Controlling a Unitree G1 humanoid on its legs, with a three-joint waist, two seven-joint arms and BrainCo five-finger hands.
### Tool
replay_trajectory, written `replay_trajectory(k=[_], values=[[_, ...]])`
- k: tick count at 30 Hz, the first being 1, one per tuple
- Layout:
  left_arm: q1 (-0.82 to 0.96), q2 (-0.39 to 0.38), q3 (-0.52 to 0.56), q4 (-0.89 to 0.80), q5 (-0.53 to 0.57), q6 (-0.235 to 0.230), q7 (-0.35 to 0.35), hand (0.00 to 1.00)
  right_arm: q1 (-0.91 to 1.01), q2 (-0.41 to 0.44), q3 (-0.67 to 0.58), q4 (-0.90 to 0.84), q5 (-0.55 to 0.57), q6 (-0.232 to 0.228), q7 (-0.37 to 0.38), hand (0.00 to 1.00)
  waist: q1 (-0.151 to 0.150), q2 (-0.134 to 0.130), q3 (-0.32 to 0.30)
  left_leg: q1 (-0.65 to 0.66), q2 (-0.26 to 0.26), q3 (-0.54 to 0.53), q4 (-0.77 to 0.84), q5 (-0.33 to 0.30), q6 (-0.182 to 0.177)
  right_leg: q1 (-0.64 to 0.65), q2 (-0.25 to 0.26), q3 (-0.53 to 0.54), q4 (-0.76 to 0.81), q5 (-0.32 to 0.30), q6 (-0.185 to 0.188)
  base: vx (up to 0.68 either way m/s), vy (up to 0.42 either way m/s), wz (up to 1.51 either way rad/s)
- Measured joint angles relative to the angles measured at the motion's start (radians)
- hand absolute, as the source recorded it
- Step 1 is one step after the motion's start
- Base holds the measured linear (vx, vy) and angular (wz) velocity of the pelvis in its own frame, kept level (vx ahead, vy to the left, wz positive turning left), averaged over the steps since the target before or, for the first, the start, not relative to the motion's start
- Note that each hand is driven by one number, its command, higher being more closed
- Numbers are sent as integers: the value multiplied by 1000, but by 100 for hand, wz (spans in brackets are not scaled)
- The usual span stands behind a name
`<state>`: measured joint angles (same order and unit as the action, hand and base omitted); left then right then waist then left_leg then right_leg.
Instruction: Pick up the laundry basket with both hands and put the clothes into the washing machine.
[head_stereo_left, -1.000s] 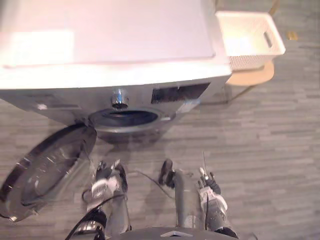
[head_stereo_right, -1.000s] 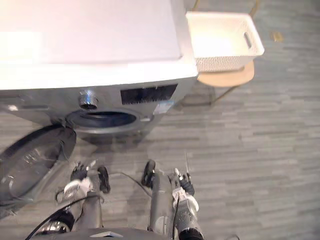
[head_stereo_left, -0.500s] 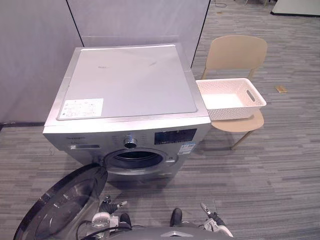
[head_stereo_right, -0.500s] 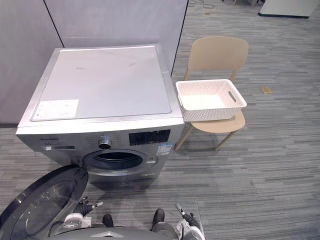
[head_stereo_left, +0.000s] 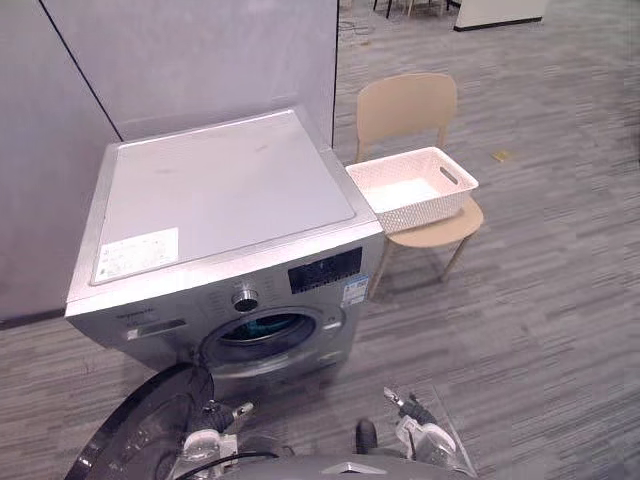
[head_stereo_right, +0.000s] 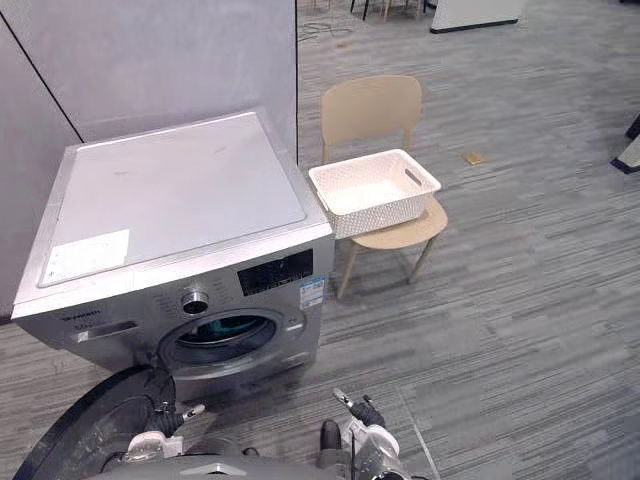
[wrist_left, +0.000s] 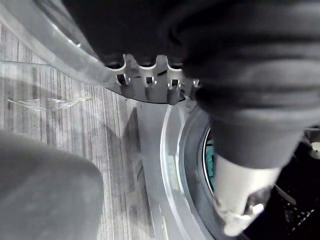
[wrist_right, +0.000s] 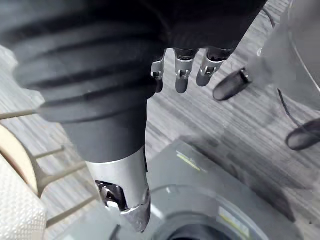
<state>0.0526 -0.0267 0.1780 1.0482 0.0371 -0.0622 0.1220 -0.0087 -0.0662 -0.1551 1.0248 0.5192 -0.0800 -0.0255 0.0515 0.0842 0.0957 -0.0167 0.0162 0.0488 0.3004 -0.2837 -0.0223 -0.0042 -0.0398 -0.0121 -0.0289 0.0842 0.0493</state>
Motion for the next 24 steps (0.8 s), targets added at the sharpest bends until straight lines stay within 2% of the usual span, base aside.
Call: replay_trajectory(k=[2, 3, 4, 5, 6, 7, 8, 9, 10, 11, 12, 13, 14, 15, 16, 17, 18, 19, 20, 21, 22, 23, 24], values=[[11, -7, 12, -16, 12, -2, -5, 0, 37, 0, 34, -43, -20, 0, 5, 0, -2, -12, -11, 51, -10, 7, -69, 11, 3, -39, -11, -5, 95, -71, 5, 115, 71, -7], [9, -10, 17, -16, 18, 0, -8, 0, 46, 9, 35, -74, -20, 0, 17, 0, -3, -20, -14, 57, -9, 26, -89, 33, 3, -104, -15, 2, 222, -117, 12, 146, -7, -32], [5, -2, 18, -17, 26, 0, -16, 0, 43, 19, 34, -86, -20, 0, 27, 0, -3, -40, -13, 57, -9, 59, -93, 62, 12, -195, -21, 0, 378, -169, 11, 175, -20, -48], [-2, 8, 15, -14, 36, 0, -21, 0, 41, 22, 34, -95, -22, 0, 35, 0, -4, -53, -8, 65, -10, 75, -96, 62, 12, -243, -29, -7, 463, -182, 12, 165, -31, -49], [-6, 11, 14, -13, 42, 1, -21, 0, 38, 22, 33, -95, -27, -1, 39, 0, -6, -51, -7, 78, -5, 85, -101, 65, 10, -255, -29, -17, 491, -183, 13, 184, -44, -37], [-14, 12, 5, -7, 47, 2, -19, 0, 36, 22, 32, -87, -49, 0, 39, 0, -19, -52, -6, 96, 7, 87, -113, 71, 12, -256, -32, -66, 505, -178, 5, 227, -101, -13], [-23, 11, -15, -5, 50, 3, -18, 0, 33, 16, 21, -79, -55, 0, 38, 0, -27, -48, 3, 114, 21, 85, -137, 80, 21, -255, -53, -134, 535, -205, -39, 209, -109, 8], [-28, 11, -30, -6, 52, 4, -18, 0, 31, 16, 8, -77, -55, -1, 38, 0, -32, -54, 7, 128, 19, 83, -155, 83, 18, -263, -85, -174, 580, -234, -55, 151, -92, 23], [-47, 12, -52, -9, 52, 4, -19, 0, 39, 16, -20, -62, -55, 0, 37, 0, -36, -74, 9, 142, 13, 78, -166, 86, 13, -276, -147, -206, 658, -273, -47, 154, -117, 31], [-54, 13, -85, -10, 47, 2, -17, 0, 42, 16, -67, -36, -55, -6, 36, 0, -42, -89, -1, 141, 18, 62, -165, 87, 11, -297, -249, -228, 738, -293, -36, 156, -146, 26], [-55, 13, -95, -10, 43, 0, -17, 0, 41, 13, -88, -33, -55, -7, 36, 0, -46, -89, -1, 141, 23, 58, -165, 86, 7, -303, -282, -224, 745, -292, -35, 155, -188, 19], [-54, 14, -109, -9, 42, -5, -16, 0, 36, 6, -116, -25, -55, -8, 35, 0, -49, -89, 0, 140, 36, 55, -164, 87, -4, -310, -323, -211, 729, -285, -29, 150, -313, -3], [-45, 22, -119, -8, 42, -5, -14, 0, 35, -3, -143, -22, -55, -3, 34, 0, -53, -86, 1, 142, 63, 56, -160, 81, -31, -308, -350, -191, 646, -253, -14, 179, -454, -23], [-36, 38, -124, -9, 42, -6, -14, 0, 37, -3, -164, -13, -55, -1, 31, 0, -53, -91, 0, 141, 89, 60, -145, 65, -67, -304, -357, -183, 528, -182, -11, 187, -503, -36], [-33, 50, -125, -7, 42, -6, -14, 0, 39, -1, -168, -4, -55, -1, 30, 0, -52, -100, -4, 143, 100, 65, -139, 53, -88, -302, -355, -182, 463, -114, -20, 179, -507, -50], [-30, 70, -129, 6, 43, -4, -14, 0, 36, -4, -169, 17, -55, 0, 30, 0, -53, -116, -8, 155, 122, 69, -128, 27, -131, -289, -336, -166, 415, -62, 65, 175, -498, -73], [-31, 60, -132, 43, 45, -3, -19, 0, 32, -33, -165, 27, -56, 10, 29, 0, -50, -57, 10, 166, 194, 71, -105, 23, -141, -276, -263, -167, 413, -102, 114, 159, -471, -71], [-30, 51, -133, 45, 45, -3, -20, 0, 33, -47, -165, 32, -56, 15, 29, 0, -55, -46, 11, 167, 211, 66, -95, 33, -147, -276, -245, -167, 420, -121, 128, 125, -416, -62], [-32, 36, -132, 47, 48, -3, -21, 0, 34, -67, -164, 56, -56, 25, 28, 0, -63, -26, 12, 172, 242, 47, -69, 61, -165, -277, -214, -167, 455, -157, 117, 133, -500, -36], [-28, 33, -121, 47, 45, -5, -22, 0, 58, -74, -162, 58, -56, 36, 29, 0, -66, -34, 11, 170, 265, 20, -5, 98, -169, -277, -184, -162, 505, -212, 92, 114, -423, -29], [-25, 32, -111, 47, 45, -6, -22, 0, 62, -76, -161, 59, -56, 37, 29, 0, -66, -34, 10, 165, 272, 13, 14, 104, -164, -275, -177, -162, 511, -225, 84, 105, -408, -30], [-11, 29, -67, 45, 16, -9, -23, 0, 77, -70, -157, 61, -56, 38, 29, 0, -69, -31, -4, 121, 299, -16, 104, 138, -136, -265, -146, -165, 514, -259, 71, 62, -218, -22], [-6, 28, -41, 44, -2, -10, -22, 0, 81, -64, -152, 61, -56, 39, 29, 0, -73, -32, -5, 94, 311, -29, 156, 169, -98, -256, -128, -168, 507, -265, 63, 111, -460, -20]])
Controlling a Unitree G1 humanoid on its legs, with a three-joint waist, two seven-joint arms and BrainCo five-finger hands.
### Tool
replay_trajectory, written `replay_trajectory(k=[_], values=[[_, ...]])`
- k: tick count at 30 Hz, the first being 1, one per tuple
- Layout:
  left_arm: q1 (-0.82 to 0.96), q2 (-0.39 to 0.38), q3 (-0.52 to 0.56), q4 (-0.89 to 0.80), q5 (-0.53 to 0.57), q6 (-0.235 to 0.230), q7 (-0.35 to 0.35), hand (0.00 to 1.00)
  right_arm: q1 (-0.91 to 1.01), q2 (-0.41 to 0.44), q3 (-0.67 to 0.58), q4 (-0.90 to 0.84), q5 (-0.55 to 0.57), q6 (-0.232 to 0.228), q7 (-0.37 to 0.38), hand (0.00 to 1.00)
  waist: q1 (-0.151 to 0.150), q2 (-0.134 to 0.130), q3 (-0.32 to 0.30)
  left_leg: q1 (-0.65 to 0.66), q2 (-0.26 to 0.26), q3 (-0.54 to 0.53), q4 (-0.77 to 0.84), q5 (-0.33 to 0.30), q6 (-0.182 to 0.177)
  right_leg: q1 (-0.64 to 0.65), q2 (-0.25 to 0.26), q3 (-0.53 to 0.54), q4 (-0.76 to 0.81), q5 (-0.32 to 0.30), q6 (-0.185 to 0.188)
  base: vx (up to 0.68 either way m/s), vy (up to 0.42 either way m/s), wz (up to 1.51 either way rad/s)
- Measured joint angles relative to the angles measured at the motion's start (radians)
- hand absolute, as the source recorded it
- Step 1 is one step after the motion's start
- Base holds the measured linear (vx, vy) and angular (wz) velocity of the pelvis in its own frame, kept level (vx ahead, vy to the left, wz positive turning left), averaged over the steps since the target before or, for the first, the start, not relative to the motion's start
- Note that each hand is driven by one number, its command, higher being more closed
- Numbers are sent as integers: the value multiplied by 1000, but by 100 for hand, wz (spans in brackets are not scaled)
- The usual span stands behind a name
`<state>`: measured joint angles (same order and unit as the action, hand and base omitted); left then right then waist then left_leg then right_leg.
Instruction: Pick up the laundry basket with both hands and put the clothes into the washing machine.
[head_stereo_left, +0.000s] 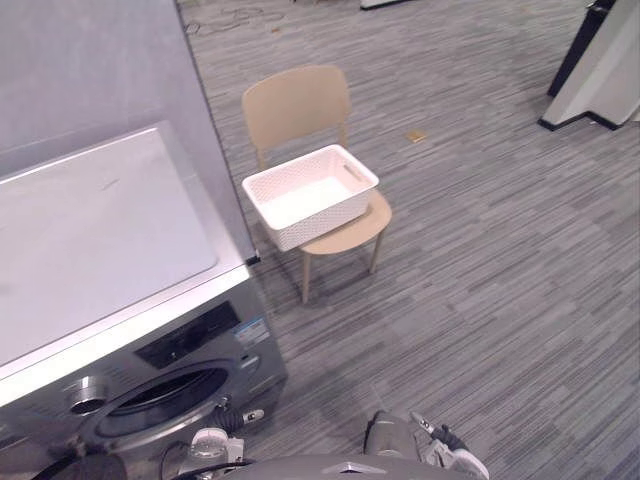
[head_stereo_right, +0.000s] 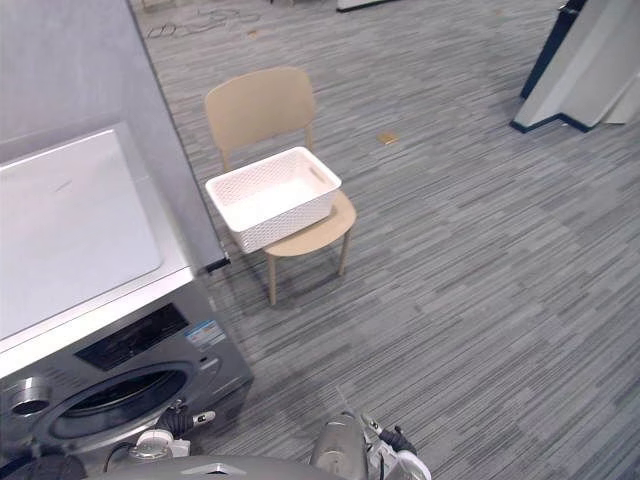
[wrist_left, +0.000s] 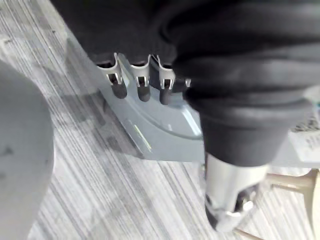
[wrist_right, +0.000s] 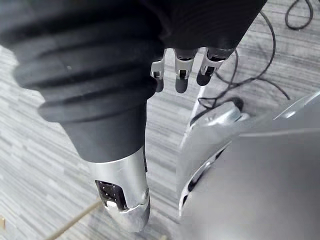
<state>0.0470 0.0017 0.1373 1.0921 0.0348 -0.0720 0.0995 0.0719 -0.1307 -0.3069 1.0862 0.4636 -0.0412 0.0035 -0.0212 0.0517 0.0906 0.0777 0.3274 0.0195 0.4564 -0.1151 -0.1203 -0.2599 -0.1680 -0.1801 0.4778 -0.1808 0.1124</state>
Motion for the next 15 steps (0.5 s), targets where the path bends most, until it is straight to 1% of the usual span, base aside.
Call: replay_trajectory(k=[1, 2, 3, 4, 5, 6, 7, 8, 9, 10, 11, 12, 13, 14, 15], values=[[9, 4, 45, -2, -47, 0, -1, 0, 7, 4, 12, -1, 1, 1, 3, 0, -8, 1, 1, -73, 28, -21, 120, 98, 90, 35, 36, -24, -41, 5, -21, 121, -432, -9], [19, 8, 79, -5, -104, 0, -4, 0, 15, 4, 22, -3, 3, 1, 6, 0, -9, -1, 2, -137, 66, -20, 214, 238, 144, 80, 72, -31, -99, 18, -47, 125, -418, -8], [20, 11, 96, -9, -124, 0, -5, 0, 22, 5, 32, -9, 3, 0, 7, 0, -4, -5, 4, -165, 85, -17, 259, 278, 152, 103, 89, -32, -127, 25, -63, 137, -292, -15], [22, 13, 109, -21, -138, 0, -5, 0, 25, 5, 44, -10, 3, -2, 6, 0, 10, -4, 7, -221, 110, 8, 370, 226, 152, 141, 120, -35, -172, 33, -93, 148, -272, -11], [21, 14, 109, -28, -137, -4, -4, 0, 23, -1, 49, -12, 3, -4, 6, 0, 15, -4, 8, -272, 107, 37, 462, 136, 141, 181, 135, -46, -213, 42, -103, 155, -261, -2], [22, 13, 109, -34, -136, -4, -5, 0, 23, -1, 56, -17, 3, -4, 3, 0, 15, -5, 10, -292, 83, 47, 484, 93, 125, 204, 142, -50, -233, 44, -111, 148, -206, 13], [23, 12, 108, -43, -135, -3, -11, 0, 21, -2, 74, -26, 3, -5, -2, 0, 20, -10, 11, -308, 17, 39, 485, 37, 96, 231, 143, -55, -258, 46, -117, 133, -143, 8], [28, 4, 108, -54, -131, -4, -15, 0, 11, -1, 90, -42, 3, -6, -5, 0, 35, -7, 14, -318, -80, 34, 435, -28, 57, 256, 142, -54, -280, 50, -123, 129, -108, -4], [27, -4, 108, -60, -130, -4, -17, 0, -5, 0, 95, -51, 3, -9, -5, 0, 47, 0, 18, -319, -139, 51, 362, -62, 51, 268, 145, -52, -291, 52, -126, 126, -54, -13], [27, -6, 99, -61, -128, -4, -20, 0, -33, 3, 99, -51, 3, -14, -4, 0, 55, 14, 21, -316, -210, 88, 209, -81, 61, 278, 152, -51, -303, 53, -127, 140, -8, -13], [26, -9, 96, -61, -128, -4, -20, 0, -60, 10, 99, -50, 3, -23, -3, 0, 64, 27, 25, -303, -257, 115, 21, -66, 67, 289, 163, -50, -320, 53, -126, 145, 7, -9], [26, -9, 96, -60, -128, -4, -21, 0, -74, 15, 99, -49, 3, -25, -3, 0, 69, 35, 29, -302, -272, 118, -53, -28, 100, 296, 172, -49, -328, 53, -126, 202, 22, -27], [25, -4, 106, -61, -125, -5, -23, 0, -88, 34, 105, -48, 13, -25, -3, 0, 92, 25, 25, -268, -288, 132, -111, 3, 136, 302, 169, -20, -344, 54, -122, 182, 8, -17], [25, -6, 123, -61, -106, -4, -31, 0, -95, 49, 123, -49, 48, -26, 3, 0, 95, 14, 17, -261, -303, 130, -136, 10, 150, 308, 163, -19, -372, 64, -106, 259, 15, -12], [20, -8, 151, -61, -101, -6, -42, 0, -106, 61, 144, -45, 71, -26, 9, 0, 96, 14, 25, -260, -309, 127, -121, -3, 175, 323, 160, -21, -387, 66, -95, 199, 19, 7]])
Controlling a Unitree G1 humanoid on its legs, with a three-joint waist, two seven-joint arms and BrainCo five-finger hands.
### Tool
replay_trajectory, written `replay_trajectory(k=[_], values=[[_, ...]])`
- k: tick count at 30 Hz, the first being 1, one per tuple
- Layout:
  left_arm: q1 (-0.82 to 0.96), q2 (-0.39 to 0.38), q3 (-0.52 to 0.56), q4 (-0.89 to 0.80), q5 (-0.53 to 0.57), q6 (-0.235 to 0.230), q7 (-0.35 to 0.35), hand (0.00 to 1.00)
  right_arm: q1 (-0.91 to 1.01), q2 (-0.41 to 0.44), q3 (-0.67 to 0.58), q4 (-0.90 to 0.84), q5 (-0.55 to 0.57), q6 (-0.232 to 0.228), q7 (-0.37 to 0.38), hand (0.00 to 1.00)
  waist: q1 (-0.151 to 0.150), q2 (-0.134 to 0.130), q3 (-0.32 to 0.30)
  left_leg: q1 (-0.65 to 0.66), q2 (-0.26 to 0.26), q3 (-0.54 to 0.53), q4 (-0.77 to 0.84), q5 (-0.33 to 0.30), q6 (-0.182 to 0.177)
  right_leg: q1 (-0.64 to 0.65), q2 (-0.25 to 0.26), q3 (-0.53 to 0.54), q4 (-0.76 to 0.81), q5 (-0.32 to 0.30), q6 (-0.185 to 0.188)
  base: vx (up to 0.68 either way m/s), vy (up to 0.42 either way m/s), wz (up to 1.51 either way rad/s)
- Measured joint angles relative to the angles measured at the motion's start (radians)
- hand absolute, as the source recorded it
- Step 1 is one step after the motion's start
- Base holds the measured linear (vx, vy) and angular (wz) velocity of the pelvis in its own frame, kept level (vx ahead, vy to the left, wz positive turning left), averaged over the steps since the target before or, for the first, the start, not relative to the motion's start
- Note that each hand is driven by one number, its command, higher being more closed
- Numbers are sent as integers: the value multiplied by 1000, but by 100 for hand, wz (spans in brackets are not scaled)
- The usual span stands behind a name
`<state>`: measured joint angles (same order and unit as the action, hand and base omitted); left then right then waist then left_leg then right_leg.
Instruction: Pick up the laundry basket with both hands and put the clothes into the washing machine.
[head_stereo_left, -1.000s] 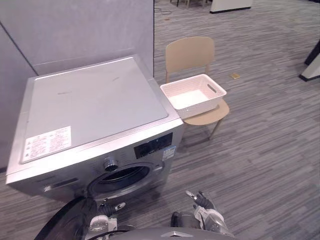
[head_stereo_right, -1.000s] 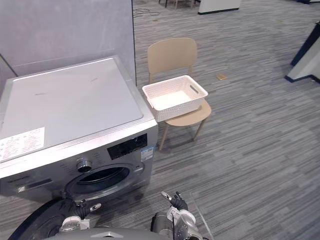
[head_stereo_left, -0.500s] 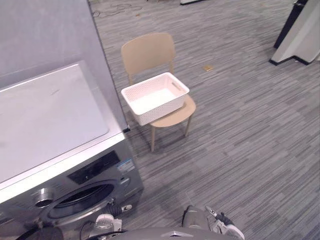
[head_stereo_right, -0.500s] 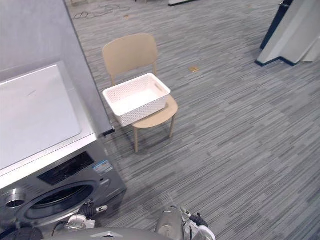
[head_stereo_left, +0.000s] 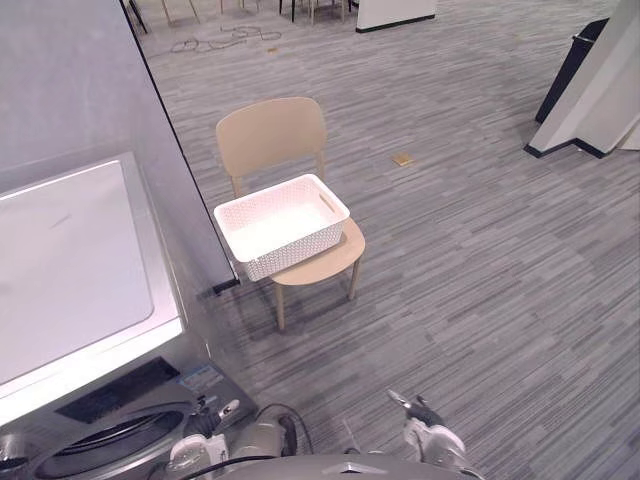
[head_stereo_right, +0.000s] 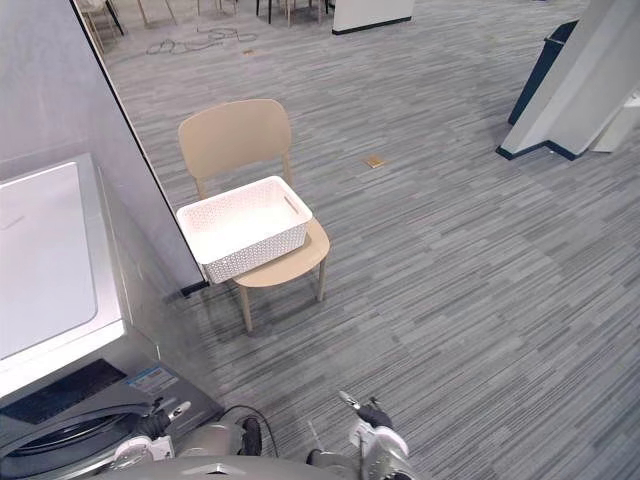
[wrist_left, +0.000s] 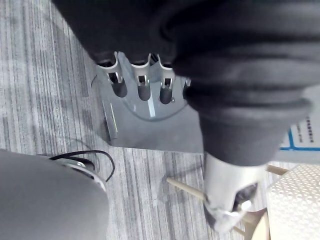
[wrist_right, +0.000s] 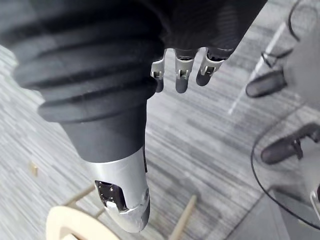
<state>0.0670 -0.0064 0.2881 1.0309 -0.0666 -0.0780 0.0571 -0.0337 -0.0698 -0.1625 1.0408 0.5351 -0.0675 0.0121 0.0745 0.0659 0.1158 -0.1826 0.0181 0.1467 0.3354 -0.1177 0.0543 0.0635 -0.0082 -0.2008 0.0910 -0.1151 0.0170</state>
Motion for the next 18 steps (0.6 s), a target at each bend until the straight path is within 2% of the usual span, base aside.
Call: replay_trajectory(k=[1, 2, 3, 4, 5, 6, 8, 10, 12, 14, 15, 16, 17, 18], values=[[-2, -7, 19, 0, 0, 0, 0, 0, 0, 7, 4, 0, 10, 0, 0, 0, 3, -1, 3, 8, -3, 6, 2, -7, 2, 7, -5, 1, 5, -1, 11, 249, 54, -4], [0, -18, 44, -2, 2, 2, 1, 0, 5, 25, 22, -4, 11, 1, 1, 0, 17, -7, 0, 43, -16, 26, -16, -19, 3, 12, -29, 3, 44, -32, 22, 221, 71, -11], [2, -16, 75, 1, -9, 32, 8, 0, 18, 37, 43, -8, 11, 2, 5, 0, 24, -14, -4, 85, -42, 29, -53, -36, 3, 4, -60, 9, 125, -81, 32, 206, 68, -10], [10, -8, 70, 9, -4, 39, 7, 0, 23, 43, 43, -17, 9, 3, 8, 0, 26, -14, -4, 105, -53, 31, -75, -41, 12, -17, -76, 17, 205, -108, 41, 171, 60, -8], [32, 0, 47, 8, 10, 35, 1, 0, 35, 49, 44, -40, 10, 5, 15, 0, 24, -17, -8, 145, -70, 34, -102, -51, 18, -104, -113, 33, 440, -139, 62, 227, 33, 7], [53, 17, 17, 10, 12, 38, 3, 0, 42, 50, 44, -63, 9, 3, 31, 0, 20, -26, -12, 179, -85, 30, -111, -63, 18, -197, -146, 58, 701, -119, 79, 195, 24, 18], [76, 42, -16, 6, 12, 52, 13, 0, 67, 49, 39, -109, 7, -3, 36, 0, 2, -41, -5, 229, -107, -20, -95, -81, 10, -282, -169, 104, 991, -70, 94, 314, -59, 63], [81, 64, -69, 6, 29, 63, 30, 0, 80, 31, 10, -119, 6, -12, 42, 0, -26, -44, -3, 239, -107, -99, -53, -93, 11, -318, -183, 118, 1065, -73, 93, 334, -160, 132], [75, 74, -115, 0, 42, 61, 30, 0, 94, 14, -59, -108, -1, -14, 40, 0, -28, -43, -2, 238, -96, -171, -42, -97, 1, -359, -226, 121, 1004, -96, 63, 235, -201, 131], [68, 74, -131, 1, 51, 64, 49, 0, 129, 8, -113, -110, -33, -16, 24, 0, -28, -35, -1, 250, -60, -240, -40, -113, -44, -378, -288, 188, 784, -82, 27, 172, -274, 83], [72, 84, -130, 2, 51, 66, 63, 0, 141, 8, -116, -110, -33, -19, 24, 0, -26, -29, 1, 253, -46, -250, -38, -122, -59, -370, -289, 233, 696, -71, 16, 184, -458, 47], [87, 115, -121, 2, 53, 68, 73, 0, 151, 4, -115, -99, -33, -16, 24, 0, -27, -43, -6, 263, -9, -267, -25, -148, -103, -326, -279, 354, 474, -16, 30, 124, -443, 26], [97, 126, -122, -6, 76, 65, 62, 0, 151, 2, -114, -78, -33, -11, 24, 0, -28, -37, -5, 259, 16, -280, -17, -168, -131, -305, -273, 399, 386, 25, 42, 106, -491, 24], [101, 126, -121, -12, 84, 64, 62, 0, 151, 2, -114, -68, -33, -10, 24, 0, -28, -40, -12, 256, 36, -289, -8, -183, -150, -302, -269, 419, 371, 43, 66, 72, -478, 24]])
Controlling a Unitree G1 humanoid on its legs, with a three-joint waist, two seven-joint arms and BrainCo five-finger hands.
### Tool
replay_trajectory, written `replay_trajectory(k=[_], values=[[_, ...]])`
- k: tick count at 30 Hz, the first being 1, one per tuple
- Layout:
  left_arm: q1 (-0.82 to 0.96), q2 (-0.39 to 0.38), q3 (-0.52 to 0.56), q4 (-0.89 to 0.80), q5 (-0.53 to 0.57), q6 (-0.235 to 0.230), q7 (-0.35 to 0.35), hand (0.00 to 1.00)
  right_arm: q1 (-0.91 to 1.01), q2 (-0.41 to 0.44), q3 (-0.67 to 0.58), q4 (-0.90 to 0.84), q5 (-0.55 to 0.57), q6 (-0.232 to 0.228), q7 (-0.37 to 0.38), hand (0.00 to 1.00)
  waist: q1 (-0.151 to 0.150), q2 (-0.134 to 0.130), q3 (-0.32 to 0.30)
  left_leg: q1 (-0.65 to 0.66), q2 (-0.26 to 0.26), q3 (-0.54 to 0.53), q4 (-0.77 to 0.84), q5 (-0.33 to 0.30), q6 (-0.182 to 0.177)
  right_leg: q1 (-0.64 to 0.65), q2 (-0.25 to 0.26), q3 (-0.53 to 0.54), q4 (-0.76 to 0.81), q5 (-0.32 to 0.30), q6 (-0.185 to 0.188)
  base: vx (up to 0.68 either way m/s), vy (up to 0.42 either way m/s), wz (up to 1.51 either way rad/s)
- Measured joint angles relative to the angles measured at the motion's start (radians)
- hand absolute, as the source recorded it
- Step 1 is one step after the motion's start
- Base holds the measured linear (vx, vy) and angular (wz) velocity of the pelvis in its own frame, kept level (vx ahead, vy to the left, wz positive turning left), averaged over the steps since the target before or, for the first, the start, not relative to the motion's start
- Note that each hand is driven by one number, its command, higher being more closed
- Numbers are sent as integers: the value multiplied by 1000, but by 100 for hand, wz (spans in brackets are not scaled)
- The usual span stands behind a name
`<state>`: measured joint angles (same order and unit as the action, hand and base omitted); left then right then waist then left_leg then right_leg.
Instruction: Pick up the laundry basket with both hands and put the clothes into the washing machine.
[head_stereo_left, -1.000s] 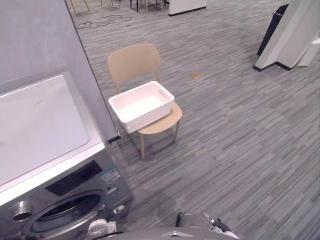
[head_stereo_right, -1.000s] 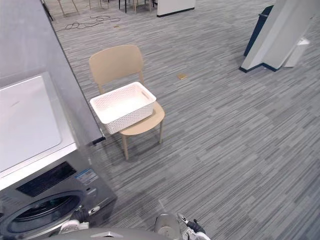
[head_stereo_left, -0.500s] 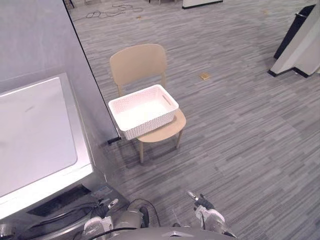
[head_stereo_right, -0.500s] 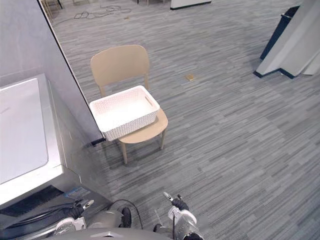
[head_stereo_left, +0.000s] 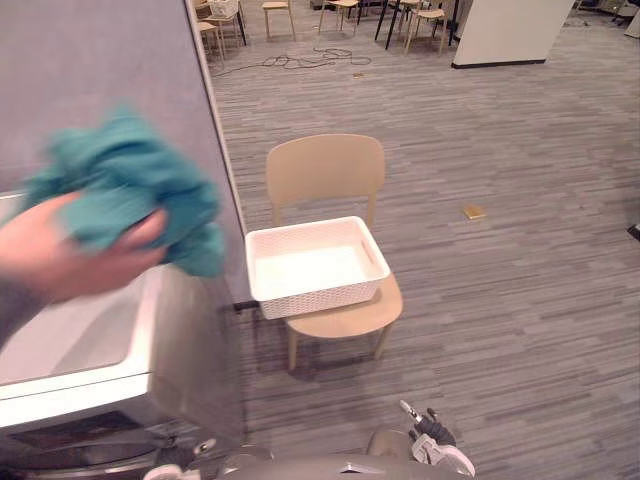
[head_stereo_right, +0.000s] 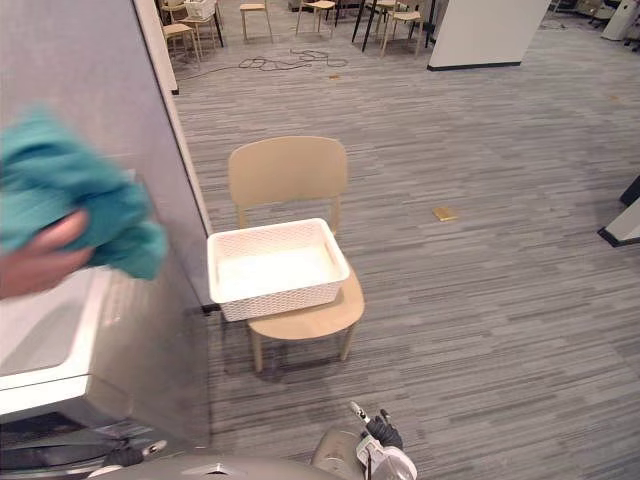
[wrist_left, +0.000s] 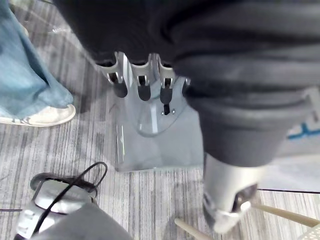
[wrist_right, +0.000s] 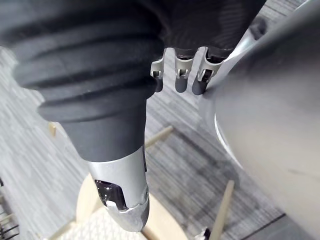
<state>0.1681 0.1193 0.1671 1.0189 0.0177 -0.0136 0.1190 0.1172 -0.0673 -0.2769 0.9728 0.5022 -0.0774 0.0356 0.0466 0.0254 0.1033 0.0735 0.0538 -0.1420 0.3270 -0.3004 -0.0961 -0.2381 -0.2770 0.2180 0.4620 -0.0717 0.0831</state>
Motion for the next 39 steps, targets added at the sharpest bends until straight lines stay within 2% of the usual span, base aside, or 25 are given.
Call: replay_trajectory(k=[1, 2, 3, 4, 5, 7, 8, 9, 11, 12, 15, 17, 18, 19, 20, 24, 26, 28, 30, 32, 33, 34, 35, 37, 39], values=[[21, -6, 0, -24, 19, -7, -7, 0, 0, 6, 5, 31, -2, 5, -1, 0, -5, -23, -24, -2, 34, -22, 8, -26, -42, 4, -4, -30, 2, 31, 95, 144, -677, 32], [32, -21, 13, -29, 34, -22, -32, 0, 5, 18, 36, 59, -10, 19, -1, 0, -14, -51, -53, 1, 68, -40, 6, -47, -85, 31, -10, -118, -21, -58, 189, 170, -697, 28], [22, -51, 38, -19, 47, -22, -36, 0, -1, -10, 38, 68, -21, 25, 0, 0, -17, -26, -56, 8, 120, -57, 5, -52, -95, 30, 33, -151, 4, -69, 169, 209, -792, 19], [35, -73, 61, -22, 44, -34, -52, 0, -6, -35, 38, 67, -35, 34, -4, 0, -12, 6, -72, 14, 170, -65, 2, -3, -78, 17, 86, -175, 33, -112, 111, 164, -610, 5], [32, -89, 80, -22, 41, -39, -59, 0, -5, -40, 40, 70, -38, 38, -3, 0, -16, 14, -71, 10, 187, -75, 5, 50, -63, 21, 108, -189, 51, -128, 93, 170, -706, 24], [25, -111, 124, -20, 10, -46, -59, 0, -9, -41, 27, 73, -33, 37, -1, 0, -33, 25, -75, -25, 213, -99, 24, 148, -3, 55, 128, -242, 28, -142, 61, 108, -470, 61], [9, -114, 142, -19, -9, -53, -61, 0, -14, -41, 17, 86, -34, 37, -1, 0, -41, 31, -70, -90, 239, -92, 97, 227, 37, 98, 149, -303, -21, -132, 36, 89, -334, 82], [2, -113, 146, -19, -15, -53, -61, 0, -18, -41, 15, 96, -36, 37, -1, 0, -43, 30, -69, -119, 253, -70, 131, 260, 45, 118, 160, -324, -42, -125, 24, 92, -394, 85], [-3, -102, 142, -8, -17, -55, -61, 0, -24, -31, -25, 122, -35, 38, -2, 0, -32, 29, -64, -178, 330, 97, 224, 333, 95, 191, 188, -400, -105, -94, -12, 80, -341, 63], [-9, -92, 132, 8, -17, -54, -61, 0, -22, -30, -42, 123, -31, 36, -4, 0, -34, 29, -61, -186, 345, 208, 270, 302, 93, 232, 186, -434, -136, -88, -19, 77, -218, 71], [-22, -76, 63, 33, -15, -50, -59, 0, -22, -27, -53, 117, -18, 33, -25, 0, -48, 29, -60, -176, 278, 386, 282, 164, 47, 283, 163, -490, -200, -75, -21, 52, -6, 79], [-44, -50, -10, 62, -10, -48, -61, 0, -23, -20, -71, 104, -5, 32, -28, 0, -57, 26, -58, -143, 229, 570, 119, 102, 27, 271, 132, -547, -209, -78, -1, 23, 112, 91], [-49, -41, -18, 64, -9, -46, -61, 0, -27, -13, -84, 104, 5, 33, -30, 0, -56, 16, -53, -134, 212, 595, 79, 115, 29, 265, 119, -552, -209, -76, 10, 25, 114, 71], [-54, -28, -28, 64, -3, -46, -60, 0, -32, 8, -92, 103, 13, 32, -33, 0, -48, -2, -40, -117, 160, 639, 2, 159, 59, 270, 98, -552, -243, -64, 12, 24, 103, 57], [-58, -19, -38, 68, 7, -41, -60, 0, -32, 20, -95, 100, 21, 30, -37, 0, -52, -14, -36, -104, 114, 616, -82, 201, 65, 274, 92, -547, -298, -38, 11, 28, 94, 60], [-75, -5, -79, 79, 32, -30, -58, 0, -44, 25, -89, 95, 23, 28, -38, 0, -56, -26, -26, -71, 23, 582, -252, 287, 79, 280, 69, -538, -353, 10, 20, 50, 75, 36], [-88, 0, -96, 102, 48, -29, -58, 0, -40, 29, -89, 92, 29, 28, -37, 0, -57, -42, -16, -6, -11, 579, -345, 318, 77, 293, 50, -546, -327, -2, 21, 54, 71, 1], [-100, 8, -121, 114, 66, -29, -58, 0, -26, 40, -88, 74, 42, 28, -35, 0, -65, -49, -12, 38, -44, 569, -406, 320, 76, 280, 10, -553, -221, -54, 17, 34, 56, 13], [-115, 13, -155, 130, 74, -30, -58, 0, -16, 36, -88, 53, 41, 14, -35, 0, -86, -44, -9, 40, -47, 548, -410, 309, 79, 189, -30, -539, -10, -51, 1, -16, 20, 29], [-122, 28, -170, 132, 77, -30, -59, 0, -6, 29, -86, 17, 40, 13, -27, 0, -91, -58, 8, 74, -42, 537, -404, 300, 81, 83, -51, -446, 232, 37, -10, 51, 36, 16], [-125, 31, -170, 131, 80, -29, -59, 0, -3, 30, -83, 17, 40, 14, -25, 0, -93, -54, 13, 85, -37, 524, -401, 295, 85, 64, -49, -423, 277, 72, -5, 108, 9, 43], [-134, 41, -169, 129, 86, -30, -58, 0, 3, 43, -80, 17, 40, 15, -24, 0, -106, -65, 25, 87, -26, 496, -377, 284, 99, 31, -46, -382, 349, 59, -1, 126, -51, 71], [-147, 51, -169, 130, 86, -31, -58, 0, 22, 61, -80, 18, 40, 16, -24, 0, -105, -83, 33, 80, -15, 471, -354, 272, 97, 25, -36, -367, 350, -6, 6, 99, -74, 78], [-151, 49, -161, 130, 83, -32, -58, 0, 37, 68, -89, 16, 41, 16, -27, 0, -105, -85, 36, 80, -1, 435, -345, 263, 80, 25, -46, -365, 235, -52, 0, 129, -116, 61], [-150, 43, -139, 130, 83, -33, -58, 0, 40, 72, -89, -12, 41, 17, -37, 0, -104, -82, 35, 77, 9, 421, -339, 259, 61, 34, -47, -346, 133, -50, -1, 132, -138, 30]])
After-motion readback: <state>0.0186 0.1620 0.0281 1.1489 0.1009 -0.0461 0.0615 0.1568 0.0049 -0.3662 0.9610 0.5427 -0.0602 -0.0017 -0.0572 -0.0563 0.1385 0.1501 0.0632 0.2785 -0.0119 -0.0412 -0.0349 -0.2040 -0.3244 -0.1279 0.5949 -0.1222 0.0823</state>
